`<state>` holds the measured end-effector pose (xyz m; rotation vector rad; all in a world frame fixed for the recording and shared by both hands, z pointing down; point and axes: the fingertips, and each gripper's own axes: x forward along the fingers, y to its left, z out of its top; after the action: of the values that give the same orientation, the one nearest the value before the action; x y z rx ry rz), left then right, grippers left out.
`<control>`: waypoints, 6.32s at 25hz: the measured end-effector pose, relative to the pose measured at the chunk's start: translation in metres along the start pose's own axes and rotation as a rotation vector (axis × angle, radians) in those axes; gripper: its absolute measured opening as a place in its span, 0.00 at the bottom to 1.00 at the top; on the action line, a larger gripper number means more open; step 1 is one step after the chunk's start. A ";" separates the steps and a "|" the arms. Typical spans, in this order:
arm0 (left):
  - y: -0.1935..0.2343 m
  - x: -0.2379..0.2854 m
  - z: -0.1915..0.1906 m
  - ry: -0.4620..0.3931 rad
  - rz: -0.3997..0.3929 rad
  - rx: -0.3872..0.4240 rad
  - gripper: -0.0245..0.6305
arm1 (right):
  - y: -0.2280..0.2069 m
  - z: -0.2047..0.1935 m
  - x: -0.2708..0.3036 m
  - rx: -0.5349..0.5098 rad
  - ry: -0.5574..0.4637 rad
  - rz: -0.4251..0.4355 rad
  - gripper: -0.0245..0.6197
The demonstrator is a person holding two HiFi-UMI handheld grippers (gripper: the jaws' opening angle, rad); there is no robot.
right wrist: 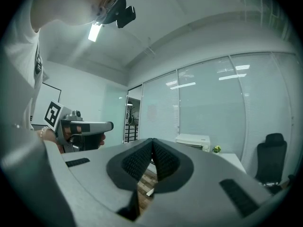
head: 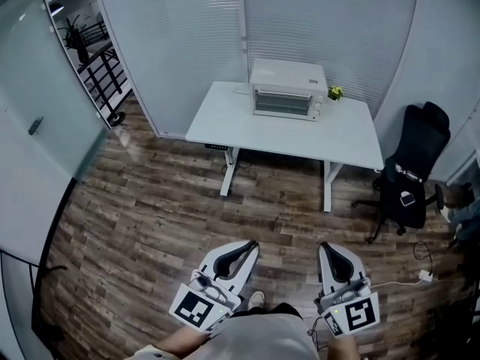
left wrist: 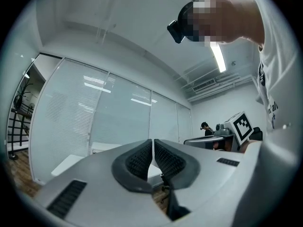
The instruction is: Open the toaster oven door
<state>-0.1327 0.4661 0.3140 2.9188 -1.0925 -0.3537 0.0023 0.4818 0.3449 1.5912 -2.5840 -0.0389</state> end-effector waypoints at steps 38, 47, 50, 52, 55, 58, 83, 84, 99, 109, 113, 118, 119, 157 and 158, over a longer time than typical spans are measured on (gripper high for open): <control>0.097 0.217 -0.031 0.029 0.044 -0.003 0.08 | -0.192 -0.003 0.136 0.046 -0.024 -0.017 0.05; 0.106 0.287 -0.039 0.025 0.048 -0.002 0.08 | -0.255 0.001 0.160 0.032 -0.023 -0.005 0.05; 0.109 0.306 -0.042 0.026 0.051 0.000 0.08 | -0.273 0.001 0.167 0.027 -0.020 0.003 0.05; 0.112 0.317 -0.045 0.024 0.054 0.004 0.08 | -0.283 -0.001 0.172 0.026 -0.018 0.008 0.05; 0.117 0.329 -0.050 0.025 0.064 0.004 0.08 | -0.294 -0.006 0.180 0.031 -0.014 0.014 0.05; 0.120 0.335 -0.054 0.031 0.073 0.002 0.08 | -0.298 -0.013 0.187 0.045 -0.002 0.025 0.05; 0.261 0.420 -0.079 0.064 0.097 -0.028 0.08 | -0.345 -0.014 0.341 0.040 0.024 0.033 0.05; 0.267 0.425 -0.079 0.065 0.097 -0.031 0.08 | -0.348 -0.013 0.349 0.040 0.027 0.036 0.05; 0.362 0.486 -0.077 0.059 0.083 -0.031 0.08 | -0.376 0.007 0.453 0.018 0.020 0.028 0.05; 0.415 0.503 -0.085 0.078 0.071 -0.031 0.08 | -0.375 0.017 0.508 -0.005 0.003 0.022 0.05; 0.431 0.506 -0.093 0.092 0.062 -0.032 0.08 | -0.374 0.015 0.521 -0.013 0.010 0.006 0.05; 0.442 0.514 -0.103 0.119 0.053 -0.027 0.08 | -0.377 0.013 0.531 -0.021 0.022 -0.005 0.05; 0.444 0.515 -0.106 0.129 0.053 -0.024 0.08 | -0.378 0.013 0.532 -0.023 0.023 -0.005 0.05; 0.544 0.529 -0.249 0.411 0.272 -0.142 0.25 | -0.381 0.012 0.549 -0.033 0.023 -0.013 0.05; 0.546 0.529 -0.252 0.415 0.280 -0.143 0.25 | -0.381 0.012 0.549 -0.031 0.022 -0.013 0.05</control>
<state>-0.0461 -0.3093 0.4951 2.5040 -1.3084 0.1653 0.0949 -0.1806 0.3461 1.5883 -2.5443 -0.0616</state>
